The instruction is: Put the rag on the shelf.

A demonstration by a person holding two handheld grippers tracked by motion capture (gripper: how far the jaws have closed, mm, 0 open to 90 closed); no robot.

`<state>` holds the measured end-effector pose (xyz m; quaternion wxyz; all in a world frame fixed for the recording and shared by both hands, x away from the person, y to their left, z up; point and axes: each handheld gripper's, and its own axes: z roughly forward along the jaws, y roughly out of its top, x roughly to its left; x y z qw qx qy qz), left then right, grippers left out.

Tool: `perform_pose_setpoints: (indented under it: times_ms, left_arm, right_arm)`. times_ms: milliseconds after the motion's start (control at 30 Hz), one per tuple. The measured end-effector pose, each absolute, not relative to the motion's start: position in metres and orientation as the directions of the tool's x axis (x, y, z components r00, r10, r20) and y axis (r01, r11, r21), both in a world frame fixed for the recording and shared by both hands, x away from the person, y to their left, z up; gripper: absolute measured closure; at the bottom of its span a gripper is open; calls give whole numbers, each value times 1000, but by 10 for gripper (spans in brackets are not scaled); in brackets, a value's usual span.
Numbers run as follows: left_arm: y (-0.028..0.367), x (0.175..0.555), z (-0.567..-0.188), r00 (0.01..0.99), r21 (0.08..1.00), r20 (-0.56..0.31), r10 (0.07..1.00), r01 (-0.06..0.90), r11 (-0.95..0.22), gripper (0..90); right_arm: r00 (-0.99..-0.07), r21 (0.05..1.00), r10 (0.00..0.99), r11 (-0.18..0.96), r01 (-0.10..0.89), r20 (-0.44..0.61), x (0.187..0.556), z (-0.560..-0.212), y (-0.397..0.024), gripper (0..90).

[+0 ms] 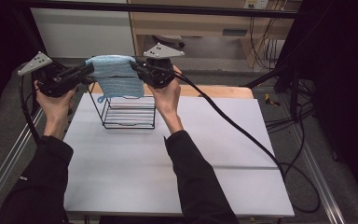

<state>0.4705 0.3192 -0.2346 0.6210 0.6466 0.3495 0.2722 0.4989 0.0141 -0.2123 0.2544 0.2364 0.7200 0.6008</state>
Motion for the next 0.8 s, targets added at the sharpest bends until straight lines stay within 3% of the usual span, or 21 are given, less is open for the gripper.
perform_pose_setpoints:
  times_ms: [267,500,633,800]
  left_arm:
    - [321,457,-244,612,992,-63,788,127,-19,795]
    - [320,447,-243,606,985,-42,794,156,-67,768]
    - [325,440,-230,598,985,-65,799,165,-43,733]
    - [329,433,-211,576,987,-98,812,161,5,758]
  right_arm:
    - [-771,974,623,227,15,-133,486,-217,16,809]
    - [-797,970,594,239,44,-110,482,-226,13,809]
    - [-806,963,580,267,45,-123,480,-230,14,811]
    - [-811,954,568,296,45,-138,478,-233,16,810]
